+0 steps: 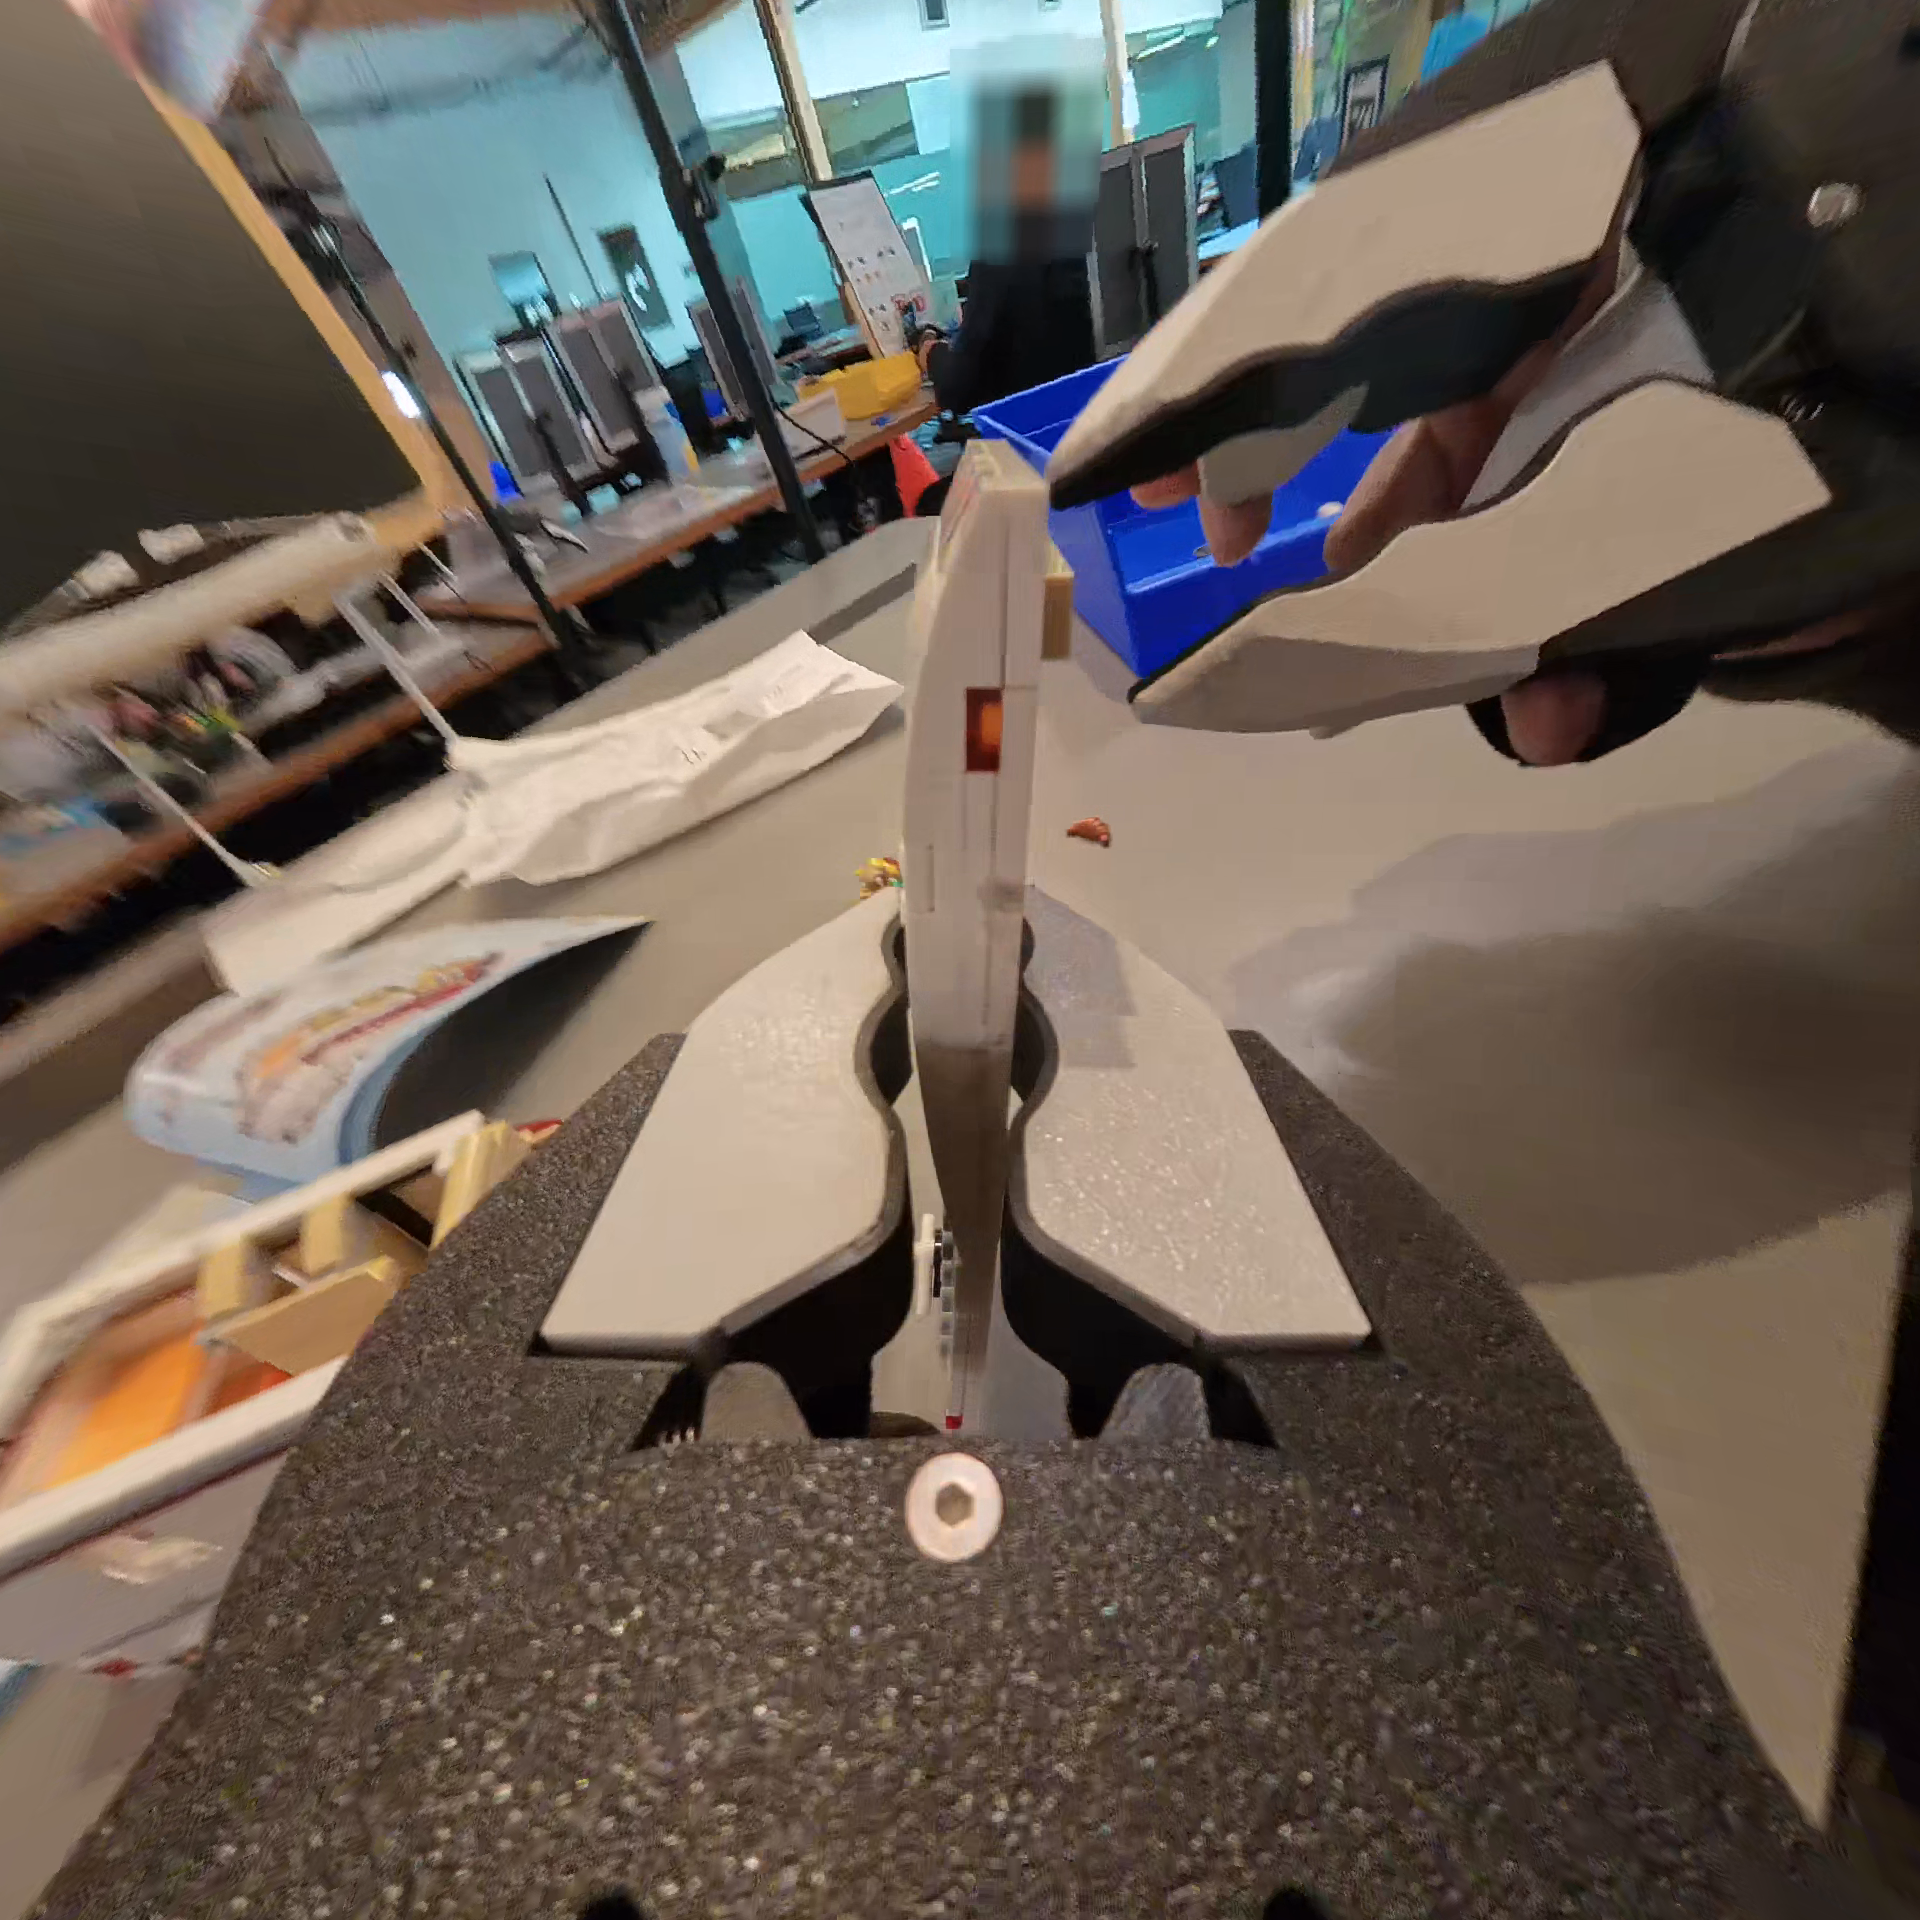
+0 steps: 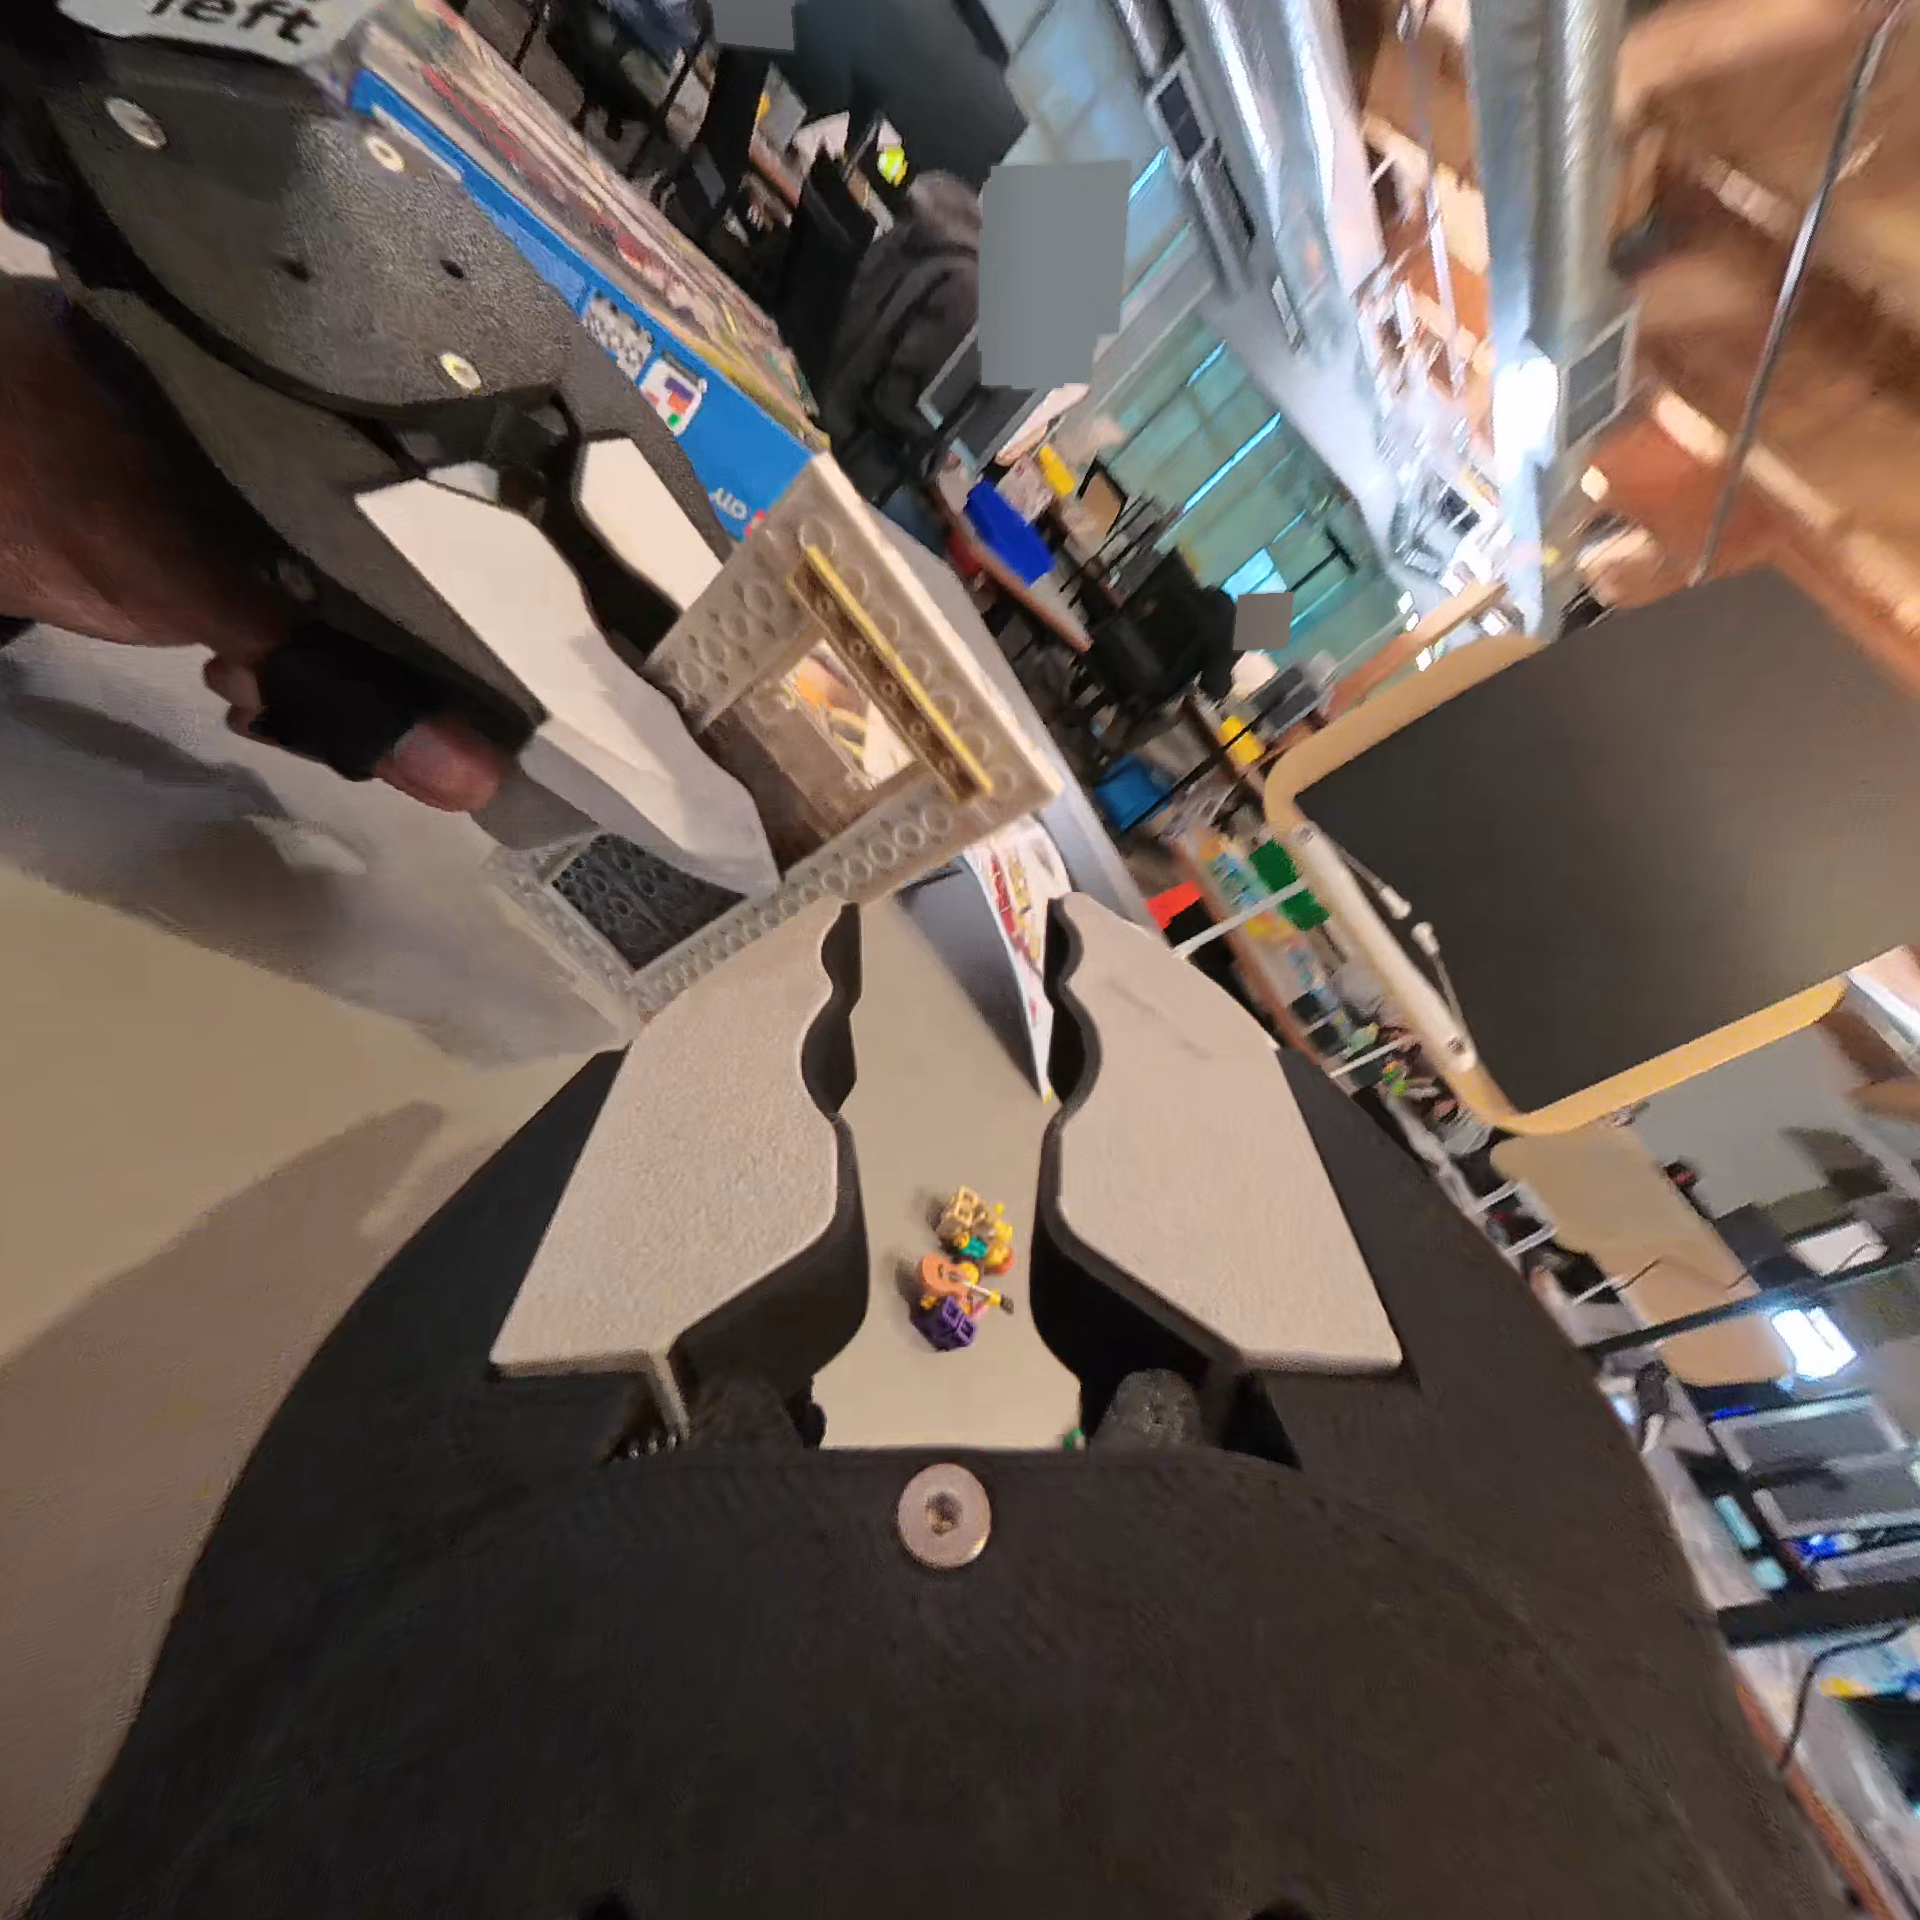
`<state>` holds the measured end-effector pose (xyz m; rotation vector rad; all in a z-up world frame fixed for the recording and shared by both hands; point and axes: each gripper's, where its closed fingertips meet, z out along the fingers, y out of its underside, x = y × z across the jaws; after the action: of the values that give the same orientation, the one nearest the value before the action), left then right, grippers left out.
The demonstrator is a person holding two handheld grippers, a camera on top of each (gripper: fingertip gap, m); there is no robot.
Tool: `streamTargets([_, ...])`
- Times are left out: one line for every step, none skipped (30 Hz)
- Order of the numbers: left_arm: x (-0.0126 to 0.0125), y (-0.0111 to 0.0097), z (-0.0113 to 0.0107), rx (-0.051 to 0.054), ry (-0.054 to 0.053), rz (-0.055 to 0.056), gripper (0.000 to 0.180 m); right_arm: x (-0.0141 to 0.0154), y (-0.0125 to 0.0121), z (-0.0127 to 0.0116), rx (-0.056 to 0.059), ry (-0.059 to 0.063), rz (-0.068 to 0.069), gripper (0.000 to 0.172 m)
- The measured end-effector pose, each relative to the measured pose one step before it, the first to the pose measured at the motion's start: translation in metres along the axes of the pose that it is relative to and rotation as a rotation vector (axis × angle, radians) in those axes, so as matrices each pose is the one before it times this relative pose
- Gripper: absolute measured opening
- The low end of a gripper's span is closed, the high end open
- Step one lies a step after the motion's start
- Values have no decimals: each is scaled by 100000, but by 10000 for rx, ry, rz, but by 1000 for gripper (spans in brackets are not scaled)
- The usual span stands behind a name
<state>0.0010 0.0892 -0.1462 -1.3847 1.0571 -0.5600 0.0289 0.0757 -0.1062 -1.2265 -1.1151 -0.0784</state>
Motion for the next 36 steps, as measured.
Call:
streamTargets([332, -62, 55, -6, -206, 649, 13, -316, -219, -319, 257, 145, -164, 35])
streamTargets([336, -26, 83, -18, -194, 587, 14, -302, -139, -327, 216, 204, -115, 37])
streamTargets([311, 24, 94, -34, -189, 512, 14, -272, -85, -328, 175, 236, -61, 39])
streamTargets([309, 75, 116, -39, -170, 442, 14, -278, 10, -319, 116, 220, -50, 40])
streamTargets([268, 90, 106, -8, -163, 329, 14, -216, 125, -305, 43, 242, -71, 42])
streamTargets([237, 99, 89, -9, -115, 208, 14, -163, 246, -295, -31, 239, -91, 43])
streamTargets([288, 233, 125, -103, -47, 210, 14, -107, 272, -288, -40, 249, -106, 44])
streamTargets([249, 297, 163, -170, -58, 266, 14, -74, 258, -292, -51, 224, -111, 44])
streamTargets([199, 309, 166, -200, -84, 343, 14, -97, 244, -285, -41, 166, -121, 44])
streamTargets([166, 225, 145, -178, -99, 405, 14, -75, 182, -263, -32, 120, -163, 44])
streamTargets([173, 138, 119, -132, -103, 429, 14, -40, 152, -238, -40, 75, -195, 44])
streamTargets([195, 74, 114, -86, -83, 391, 14, -6, 153, -201, -53, 56, -192, 44])
streamTargets([190, 46, 105, -75, -51, 327, 14, -37, 170, -169, -58, 9, -158, 44])
streamTargets([141, 77, 117, -94, -64, 271, 14, -77, 138, -189, -12, -26, -112, 43])
streamTargets([82, 102, 116, -111, -77, 250, 14, -181, 84, -191, 37, -92, -54, 43])
streamTargets([42, 111, 106, -97, -83, 237, 14, -224, 68, -181, 34, -123, -4, 42])
streamTargets([16, 98, 82, -75, -92, 223, 14, -275, 39, -175, 19, -140, 35, 42])
streamTargets([13, 38, 52, -37, -77, 204, 14, -415, 29, -190, 14, -229, -2, 42])
streamTargets([26, -52, 24, 24, -60, 154, 14, -382, 21, -178, 15, -201, -63, 41])
streamTargets([13, -99, 16, 42, -61, 126, 14, -239, 11, -142, 19, -94, -78, 41])
streamTargets([-22, -58, 20, 12, -74, 124, 14, -109, -7, -94, 6, -24, -34, 41])
streamTargets([25, -39, 30, -1, -30, 95, 14, -48, -62, -48, 19, 10, -13, 41])
streamTargets([99, -12, 38, -10, 17, 74, 14, -80, -164, -21, 71, 3, -49, 41])
streamTargets([119, 37, 50, -38, 25, 93, 14, -120, -179, 6, 72, 4, -103, 41])
streamTargets([111, 30, 26, -41, 23, 95, 14, -114, -89, 69, 15, 19, -141, 41])
streamTargets([122, 1, -2, -12, 27, 89, 14, -144, -9, 113, -47, 15, -160, 41])
streamTargets([94, -47, -21, 14, 15, 94, 14, -140, 76, 150, -86, 25, -167, 39])
streamTargets([139, -95, -43, 53, 42, 69, 14, -83, 148, 181, -113, 74, -189, 37])
streamTargets([187, -156, -77, 82, 85, 46, 14, 24, 225, 189, -176, 138, -224, 33])
streamTargets([196, -148, -72, 81, 97, 16, 14, 108, 264, 157, -200, 185, -231, 24])
streamTargets([85, 60, -16, -52, 52, -23, 14, 32, 132, 122, -94, 100, -187, 21])
streamTargets([30, 153, -8, -64, 61, -97, 14, -109, 54, 75, -36, -64, -109, 21])
streamTargets([14, 86, -38, 11, 95, -221, 14, -29, 40, 55, 2, -44, -17, 21])
streamTargets([-12, 59, -80, 52, 131, -372, 14, 82, 85, 14, 1, -5, -6, 20])
streamTargets([-90, 20, -139, 62, 117, -444, 18, 176, 162, 0, -25, 23, 18, 19])
streamTargets([-273, -15, -250, 86, -14, -389, 23, 211, 166, -26, -10, 29, 62, 18])
